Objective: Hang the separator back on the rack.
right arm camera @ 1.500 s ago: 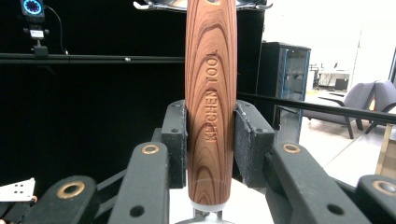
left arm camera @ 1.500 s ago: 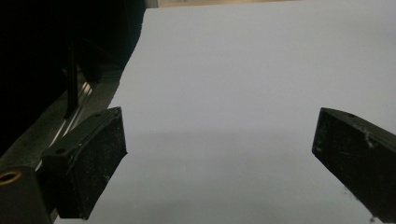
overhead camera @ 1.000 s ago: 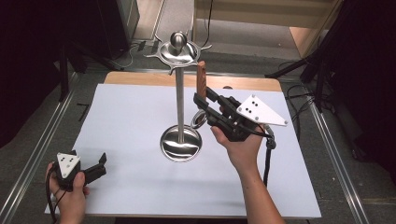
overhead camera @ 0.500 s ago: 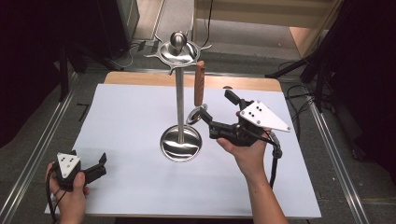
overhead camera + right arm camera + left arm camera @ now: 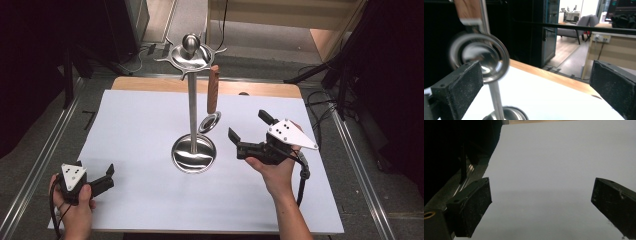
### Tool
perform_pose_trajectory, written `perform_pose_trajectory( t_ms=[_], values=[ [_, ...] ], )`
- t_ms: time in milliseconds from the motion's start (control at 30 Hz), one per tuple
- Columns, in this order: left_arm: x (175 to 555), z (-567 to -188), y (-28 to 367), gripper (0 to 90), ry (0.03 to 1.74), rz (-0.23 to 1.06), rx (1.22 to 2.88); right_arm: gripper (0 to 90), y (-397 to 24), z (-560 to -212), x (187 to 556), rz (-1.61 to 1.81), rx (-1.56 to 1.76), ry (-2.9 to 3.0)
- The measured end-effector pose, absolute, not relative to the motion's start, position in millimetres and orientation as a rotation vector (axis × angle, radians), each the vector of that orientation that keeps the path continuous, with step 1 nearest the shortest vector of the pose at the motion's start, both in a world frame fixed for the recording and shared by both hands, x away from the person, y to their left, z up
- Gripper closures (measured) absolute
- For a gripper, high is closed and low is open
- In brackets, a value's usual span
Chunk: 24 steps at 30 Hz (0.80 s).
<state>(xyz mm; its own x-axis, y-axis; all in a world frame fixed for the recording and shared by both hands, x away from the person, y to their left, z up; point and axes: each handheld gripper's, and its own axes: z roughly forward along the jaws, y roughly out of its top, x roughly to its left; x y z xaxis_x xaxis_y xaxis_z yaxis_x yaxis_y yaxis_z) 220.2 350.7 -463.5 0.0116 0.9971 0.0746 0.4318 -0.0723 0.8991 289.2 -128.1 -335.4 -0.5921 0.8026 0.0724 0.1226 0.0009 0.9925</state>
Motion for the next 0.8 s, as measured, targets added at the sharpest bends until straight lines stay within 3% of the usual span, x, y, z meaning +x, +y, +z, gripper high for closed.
perform_pose_trajectory(
  t_ms=[800],
  values=[
    [220, -464, 350, 3.7, 1.500, 1.030, 1.587, 0.0, -161, -399, 290, 1.499, 1.106, 1.776]
  ],
)
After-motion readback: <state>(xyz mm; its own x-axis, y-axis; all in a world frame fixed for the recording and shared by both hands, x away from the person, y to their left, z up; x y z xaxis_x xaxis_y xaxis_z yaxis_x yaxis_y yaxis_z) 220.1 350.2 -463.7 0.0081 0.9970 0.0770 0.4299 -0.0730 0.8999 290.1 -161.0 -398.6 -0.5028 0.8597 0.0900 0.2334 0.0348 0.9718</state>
